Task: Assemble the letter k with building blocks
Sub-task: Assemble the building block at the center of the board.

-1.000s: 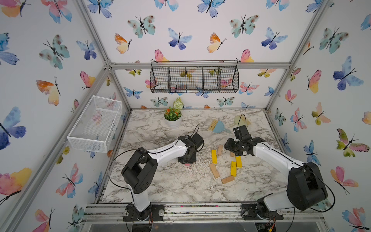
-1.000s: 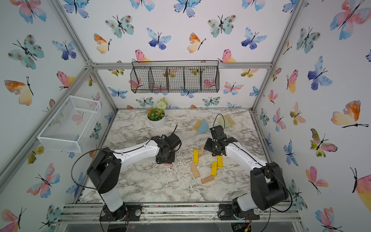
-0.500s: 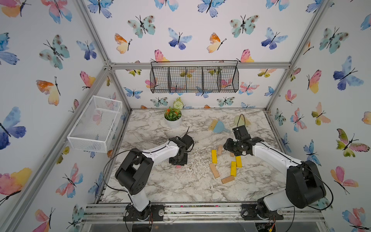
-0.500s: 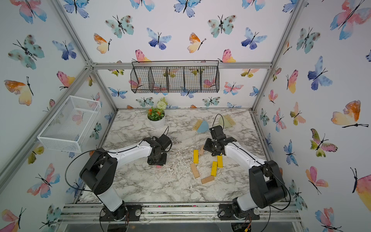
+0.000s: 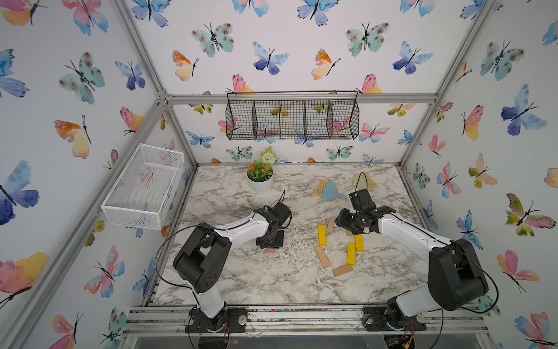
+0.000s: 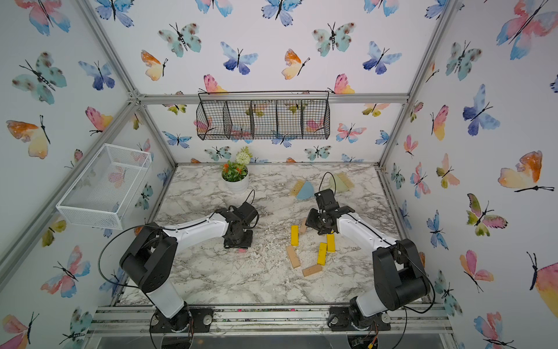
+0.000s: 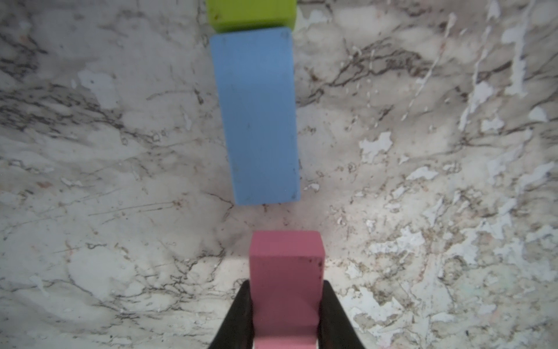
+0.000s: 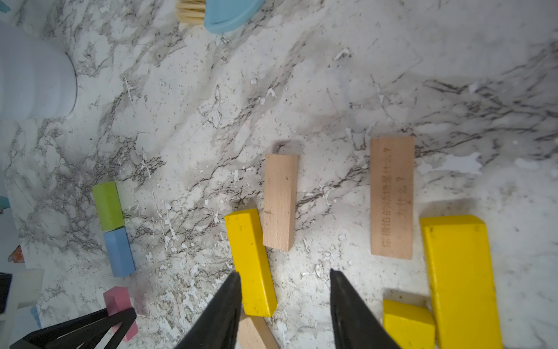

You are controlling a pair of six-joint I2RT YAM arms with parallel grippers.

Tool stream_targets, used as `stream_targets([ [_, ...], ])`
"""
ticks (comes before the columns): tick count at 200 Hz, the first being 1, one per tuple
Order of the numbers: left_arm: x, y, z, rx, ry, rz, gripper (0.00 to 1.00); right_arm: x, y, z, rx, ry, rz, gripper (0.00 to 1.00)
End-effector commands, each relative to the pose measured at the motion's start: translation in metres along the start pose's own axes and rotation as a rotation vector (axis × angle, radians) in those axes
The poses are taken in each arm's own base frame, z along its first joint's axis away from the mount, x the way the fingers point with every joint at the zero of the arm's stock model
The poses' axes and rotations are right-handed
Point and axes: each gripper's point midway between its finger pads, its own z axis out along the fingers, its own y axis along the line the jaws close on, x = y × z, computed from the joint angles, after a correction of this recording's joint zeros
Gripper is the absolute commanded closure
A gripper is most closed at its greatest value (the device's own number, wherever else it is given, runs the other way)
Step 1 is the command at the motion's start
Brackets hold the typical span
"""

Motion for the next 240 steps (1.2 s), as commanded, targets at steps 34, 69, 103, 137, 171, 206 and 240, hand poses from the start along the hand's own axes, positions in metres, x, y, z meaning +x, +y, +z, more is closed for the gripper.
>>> stream_targets([
  [34,0.006,0.006,0.012,-0.006,0.041,-0.016,0.71,0.000,0.000,0.004,0.001,0.013,-0.010,0.50],
  [69,0.006,0.007,0.014,-0.004,0.043,-0.030,0.71,0.001,-0.001,0.005,0.002,0.017,-0.011,0.50],
  [103,0.007,0.009,0.018,-0.005,0.053,-0.043,0.71,0.002,-0.002,0.006,0.004,0.018,-0.008,0.51],
  [137,0.010,0.010,0.022,-0.009,0.066,-0.052,0.70,0.003,-0.002,0.006,0.005,0.018,-0.007,0.51],
  [171,0.010,0.010,0.024,-0.009,0.070,-0.056,0.70,0.004,-0.003,0.008,0.004,0.021,-0.007,0.51],
  [206,0.007,0.010,0.026,-0.007,0.065,-0.061,0.70,0.004,-0.003,0.007,0.002,0.022,-0.007,0.51],
  [240,0.003,0.010,0.027,-0.005,0.059,-0.067,0.70,0.005,-0.003,0.008,0.003,0.023,-0.006,0.51],
])
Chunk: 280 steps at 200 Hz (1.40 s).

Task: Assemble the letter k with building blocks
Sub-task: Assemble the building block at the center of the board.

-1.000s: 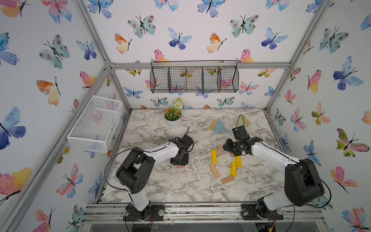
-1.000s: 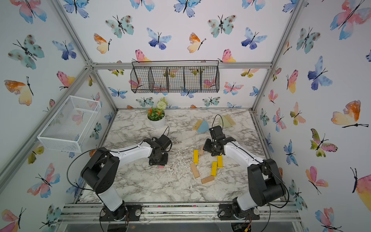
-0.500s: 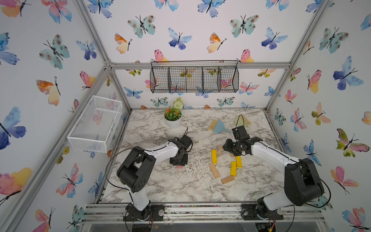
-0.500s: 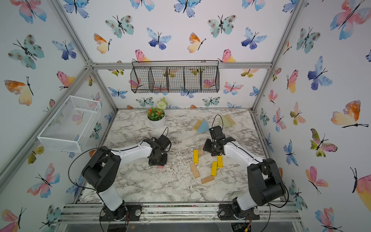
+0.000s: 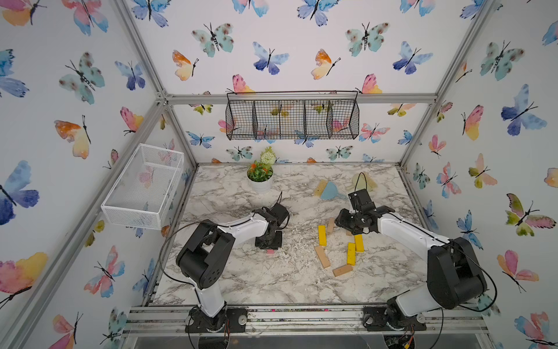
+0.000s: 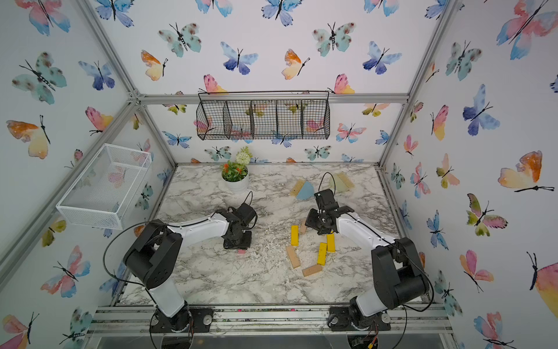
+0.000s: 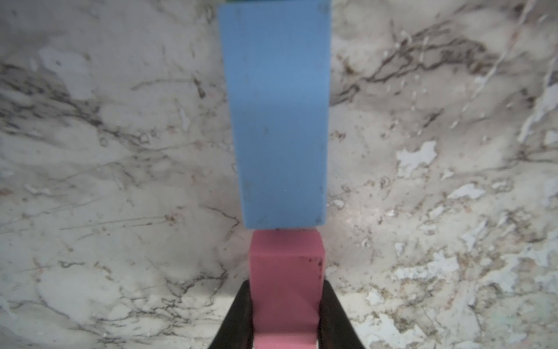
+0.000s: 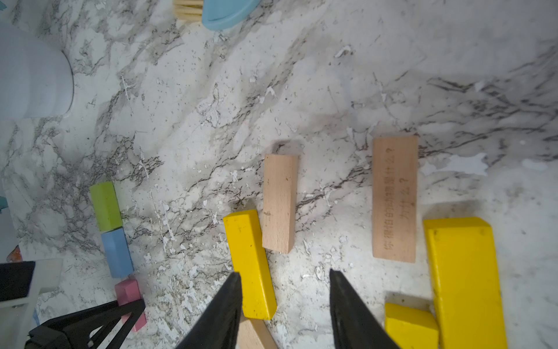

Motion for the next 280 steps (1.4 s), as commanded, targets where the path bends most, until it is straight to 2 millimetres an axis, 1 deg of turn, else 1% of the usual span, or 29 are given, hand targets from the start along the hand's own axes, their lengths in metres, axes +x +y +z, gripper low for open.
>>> stream_targets([
  [1,0.000,0.003,0.010,-0.009,0.021,-0.019,0.70,0.004,-0.003,0.005,0.004,0.017,-0.006,0.51],
  [44,-0.003,0.002,0.013,-0.012,0.021,-0.017,0.70,0.005,-0.003,0.006,0.002,0.023,-0.006,0.51],
  [88,-0.009,0.000,0.011,-0.003,0.008,-0.025,0.70,0.005,-0.004,0.006,0.004,0.021,-0.007,0.51],
  [117,-0.008,0.002,0.015,-0.008,0.018,-0.030,0.70,0.006,-0.004,0.006,0.001,0.023,-0.006,0.51],
  [205,-0.011,0.001,0.017,-0.005,0.018,-0.033,0.70,0.007,-0.004,0.008,0.003,0.030,-0.008,0.51],
  [227,-0.010,0.002,0.018,-0.010,0.020,-0.031,0.68,0.007,-0.005,0.009,0.005,0.030,-0.007,0.51],
  [253,-0.008,0.004,0.018,-0.015,0.025,-0.038,0.62,0.007,-0.005,0.010,0.006,0.033,-0.005,0.51],
  [280,-0.007,0.005,0.020,-0.019,0.028,-0.049,0.58,0.008,-0.005,0.010,0.002,0.033,-0.004,0.51],
])
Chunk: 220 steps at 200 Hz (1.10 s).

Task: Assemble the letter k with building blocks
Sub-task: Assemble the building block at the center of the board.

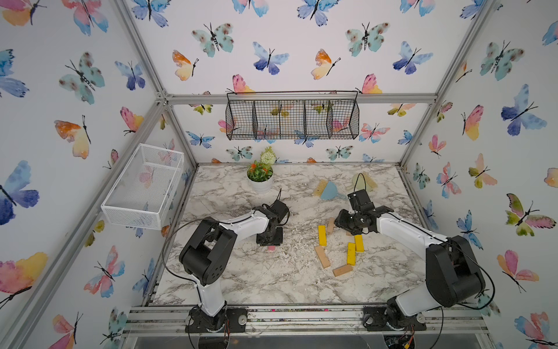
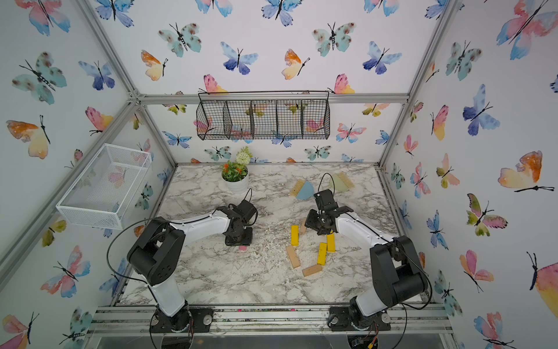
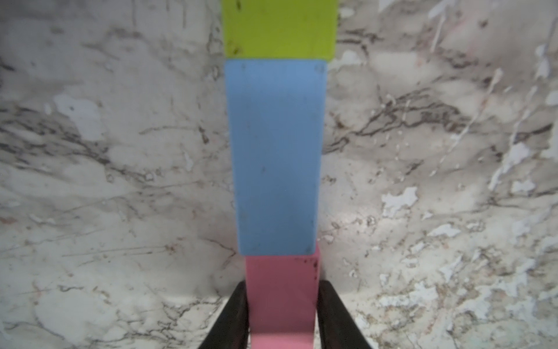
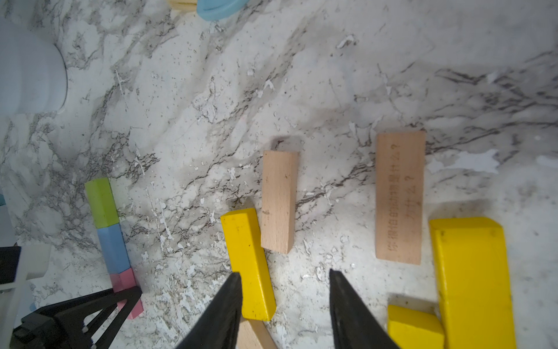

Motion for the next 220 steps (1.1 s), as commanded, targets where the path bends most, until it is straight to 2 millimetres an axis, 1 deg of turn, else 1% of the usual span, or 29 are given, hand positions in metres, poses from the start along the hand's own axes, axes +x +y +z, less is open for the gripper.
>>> stream_targets([
  [1,0.010,0.010,0.018,-0.034,0.048,-0.019,0.58,0.004,-0.004,0.006,0.005,0.016,-0.005,0.51],
  [31,0.008,0.010,0.018,-0.036,0.047,-0.019,0.55,0.005,-0.004,0.006,0.002,0.021,-0.006,0.51],
  [71,0.002,0.010,0.009,-0.041,0.018,-0.023,0.35,0.003,-0.002,0.006,-0.002,0.017,-0.009,0.51],
  [96,-0.003,0.009,0.000,-0.044,0.000,-0.023,0.33,0.003,-0.001,0.005,-0.004,0.016,-0.011,0.51],
  [119,-0.011,0.007,-0.015,-0.034,-0.032,-0.017,0.31,0.001,0.000,0.003,-0.008,0.008,-0.013,0.51],
  [149,-0.028,0.002,-0.042,-0.011,-0.109,0.003,0.29,-0.002,0.003,0.001,-0.017,-0.006,-0.018,0.51],
  [160,-0.034,-0.001,-0.053,-0.001,-0.144,0.017,0.26,-0.003,0.007,0.003,-0.035,-0.004,-0.033,0.52],
  [170,-0.040,-0.001,-0.063,0.003,-0.178,0.022,0.17,-0.001,0.011,0.006,-0.052,0.007,-0.056,0.53],
  [179,-0.046,0.000,-0.072,0.004,-0.213,0.025,0.11,0.000,0.012,0.007,-0.033,0.015,-0.083,0.54],
  [193,-0.053,0.000,-0.084,0.008,-0.253,0.032,0.04,0.002,0.014,0.011,0.034,0.030,-0.145,0.55],
  [209,-0.059,0.001,-0.091,0.013,-0.277,0.038,0.00,0.005,0.020,0.014,0.091,0.039,-0.201,0.55],
  [220,-0.060,0.000,-0.094,0.017,-0.285,0.045,0.02,0.007,0.024,0.015,0.104,0.036,-0.218,0.55],
])
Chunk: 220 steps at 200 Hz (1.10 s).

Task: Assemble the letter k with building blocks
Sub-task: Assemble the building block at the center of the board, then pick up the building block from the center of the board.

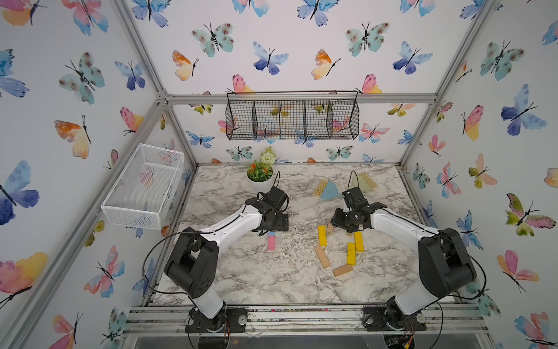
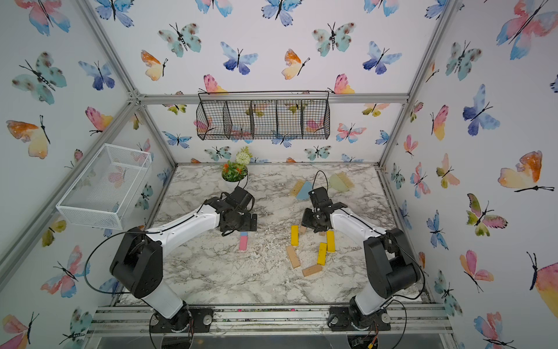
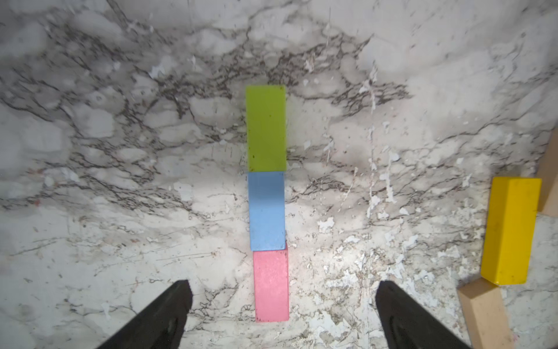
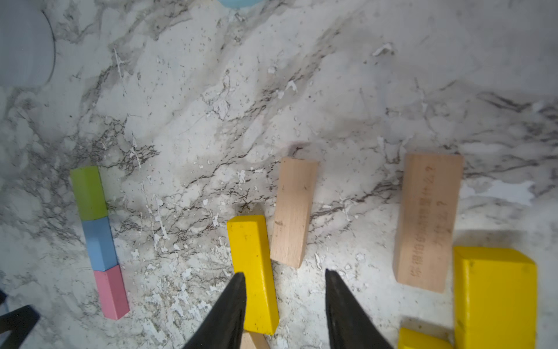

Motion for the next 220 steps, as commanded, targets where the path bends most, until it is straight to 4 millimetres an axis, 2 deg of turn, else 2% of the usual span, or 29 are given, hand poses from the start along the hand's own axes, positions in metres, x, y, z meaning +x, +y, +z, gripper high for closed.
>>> stream_targets([
  [1,-0.012,0.008,-0.012,-0.023,-0.046,0.028,0.02,0.005,0.003,0.000,0.080,0.011,-0.087,0.55],
  [27,-0.016,-0.001,-0.016,0.027,-0.067,0.055,0.02,0.007,0.004,0.001,0.088,0.002,-0.076,0.55],
  [52,-0.018,-0.017,-0.015,0.081,-0.081,0.101,0.01,0.000,0.001,-0.009,0.101,-0.051,-0.034,0.54],
  [79,-0.016,-0.047,-0.012,0.063,-0.115,0.200,0.01,-0.010,-0.006,-0.029,0.099,-0.155,0.064,0.52],
  [91,-0.011,-0.065,-0.005,0.056,-0.113,0.248,0.02,-0.016,-0.012,-0.039,0.079,-0.199,0.120,0.51],
  [120,0.007,-0.109,0.019,0.060,-0.071,0.332,0.06,-0.020,-0.047,-0.051,0.041,-0.225,0.260,0.51],
  [149,0.024,-0.147,0.037,0.092,-0.030,0.379,0.10,-0.021,-0.076,-0.062,0.057,-0.246,0.320,0.51],
  [162,0.027,-0.159,0.039,0.109,-0.022,0.381,0.11,-0.023,-0.085,-0.068,0.066,-0.261,0.331,0.51],
  [168,0.033,-0.161,0.051,0.102,0.006,0.386,0.12,-0.024,-0.088,-0.070,0.070,-0.268,0.337,0.51],
  [186,0.037,-0.172,0.059,0.126,0.030,0.384,0.13,-0.025,-0.092,-0.074,0.067,-0.276,0.338,0.51],
  [220,0.039,-0.184,0.071,0.135,0.047,0.387,0.14,-0.019,-0.091,-0.068,0.057,-0.244,0.333,0.51],
])
